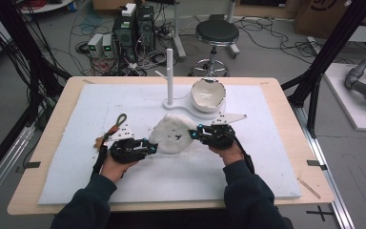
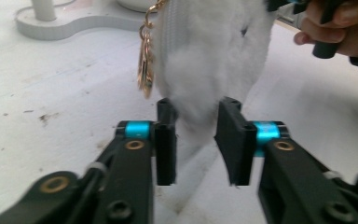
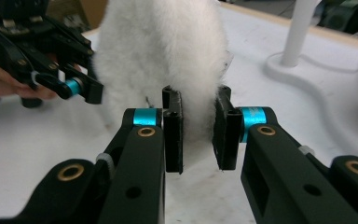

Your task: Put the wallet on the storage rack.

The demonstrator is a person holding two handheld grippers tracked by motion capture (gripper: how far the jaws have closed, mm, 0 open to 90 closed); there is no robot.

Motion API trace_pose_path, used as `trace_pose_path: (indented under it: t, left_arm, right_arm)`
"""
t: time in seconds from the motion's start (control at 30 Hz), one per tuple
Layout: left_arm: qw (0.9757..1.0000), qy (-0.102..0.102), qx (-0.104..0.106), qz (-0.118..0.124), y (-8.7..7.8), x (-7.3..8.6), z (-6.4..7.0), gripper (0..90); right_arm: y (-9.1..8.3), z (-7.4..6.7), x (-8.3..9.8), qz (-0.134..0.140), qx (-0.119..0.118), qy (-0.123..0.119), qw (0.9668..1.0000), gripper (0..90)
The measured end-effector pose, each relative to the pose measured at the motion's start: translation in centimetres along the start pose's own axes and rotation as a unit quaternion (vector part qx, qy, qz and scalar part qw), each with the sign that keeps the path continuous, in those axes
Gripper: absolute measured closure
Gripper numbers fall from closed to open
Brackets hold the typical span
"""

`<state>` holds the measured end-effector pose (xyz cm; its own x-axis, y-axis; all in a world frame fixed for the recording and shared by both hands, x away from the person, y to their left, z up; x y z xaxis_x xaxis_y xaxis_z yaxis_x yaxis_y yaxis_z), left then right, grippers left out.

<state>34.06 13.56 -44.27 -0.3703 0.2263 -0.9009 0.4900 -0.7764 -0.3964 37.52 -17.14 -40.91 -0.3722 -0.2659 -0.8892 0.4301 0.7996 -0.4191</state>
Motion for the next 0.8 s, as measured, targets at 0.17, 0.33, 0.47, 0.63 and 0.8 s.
trace_pose_path:
  t: [0.17,0.33,0.47,0.63,0.8]
  left_arm:
    - [0.9997,-0.016,-0.018,0.011,-0.8,-0.2,-0.8,53.8]
    - [0.9984,-0.027,-0.042,0.026,-1.9,-0.1,-1.6,48.9]
    - [0.9964,-0.032,-0.071,0.033,-2.6,-0.1,-2.2,37.8]
    - [0.9940,-0.022,-0.100,0.040,-3.3,-0.3,-2.6,26.4]
    - [0.9907,-0.026,-0.124,0.051,-4.8,-0.4,-3.6,24.4]
  right_arm:
    - [-1.4,0.0,-1.0,0.006,0.046,-0.057,0.9973,77.8]
    - [-3.1,0.7,-2.4,0.023,0.091,-0.084,0.9920,77.8]
    - [-4.5,1.7,-3.8,0.023,0.125,-0.101,0.9867,77.7]
    - [-5.7,3.5,-5.8,0.022,0.165,-0.121,0.9785,77.6]
    - [-6.5,5.2,-7.7,0.016,0.204,-0.146,0.9679,77.6]
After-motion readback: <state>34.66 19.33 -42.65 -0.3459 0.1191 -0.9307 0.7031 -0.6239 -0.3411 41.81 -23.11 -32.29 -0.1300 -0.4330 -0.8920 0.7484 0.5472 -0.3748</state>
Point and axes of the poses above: each handheld gripper's, and its own axes: y roughly forward along the jaws, x roughly out of its underside, z roughly to its right, the point moved 2 cm from there along y, roughly forward along the jaws, and after that the axes turned 4 degrees about y, right-handed, at the moved point
